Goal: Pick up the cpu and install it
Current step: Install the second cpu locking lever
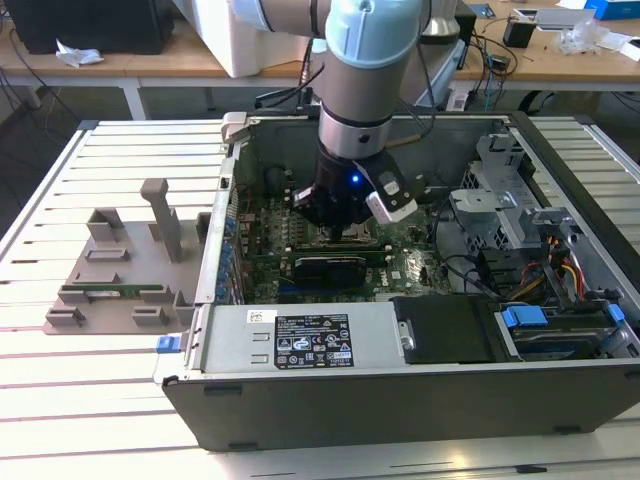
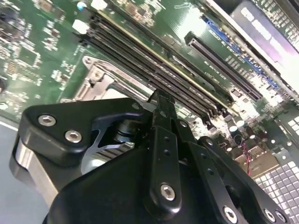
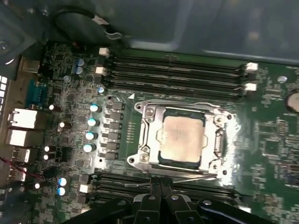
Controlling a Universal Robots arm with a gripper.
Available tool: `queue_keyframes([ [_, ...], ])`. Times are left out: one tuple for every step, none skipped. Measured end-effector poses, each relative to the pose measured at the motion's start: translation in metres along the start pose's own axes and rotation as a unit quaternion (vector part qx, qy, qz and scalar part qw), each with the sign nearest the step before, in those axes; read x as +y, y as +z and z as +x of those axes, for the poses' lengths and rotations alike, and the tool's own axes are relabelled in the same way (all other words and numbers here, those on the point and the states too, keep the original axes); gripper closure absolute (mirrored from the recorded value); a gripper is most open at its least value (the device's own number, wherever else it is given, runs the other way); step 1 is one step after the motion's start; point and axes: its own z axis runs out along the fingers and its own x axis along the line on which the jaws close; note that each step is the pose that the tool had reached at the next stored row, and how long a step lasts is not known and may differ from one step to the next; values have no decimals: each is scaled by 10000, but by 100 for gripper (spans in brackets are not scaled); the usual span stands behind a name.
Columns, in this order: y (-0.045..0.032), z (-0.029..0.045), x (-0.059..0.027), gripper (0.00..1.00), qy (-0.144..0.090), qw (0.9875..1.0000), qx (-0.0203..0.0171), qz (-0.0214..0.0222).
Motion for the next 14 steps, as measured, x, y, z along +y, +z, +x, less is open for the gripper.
queue_keyframes([
  [18,32,1,89,-1,10000,0,0],
  [35,68,3,89,-1,10000,0,-1],
  [65,131,7,89,0,10000,0,-2],
  [87,173,9,89,-2,10000,0,-4],
  [99,208,10,89,-5,10000,1,-6],
  [108,229,12,89,-8,10000,0,-8],
  [119,251,15,89,-12,10000,0,-9],
  [129,264,20,89,-19,10000,2,-8],
  [142,263,37,89,-25,10000,2,-11],
  [158,260,55,89,-29,10000,2,-12],
  [182,256,77,89,-31,10000,2,-13],
  [194,255,87,89,-32,10000,3,-12],
  [201,254,97,89,-33,10000,5,-13],
  [217,250,120,89,-35,10000,1,-21],
])
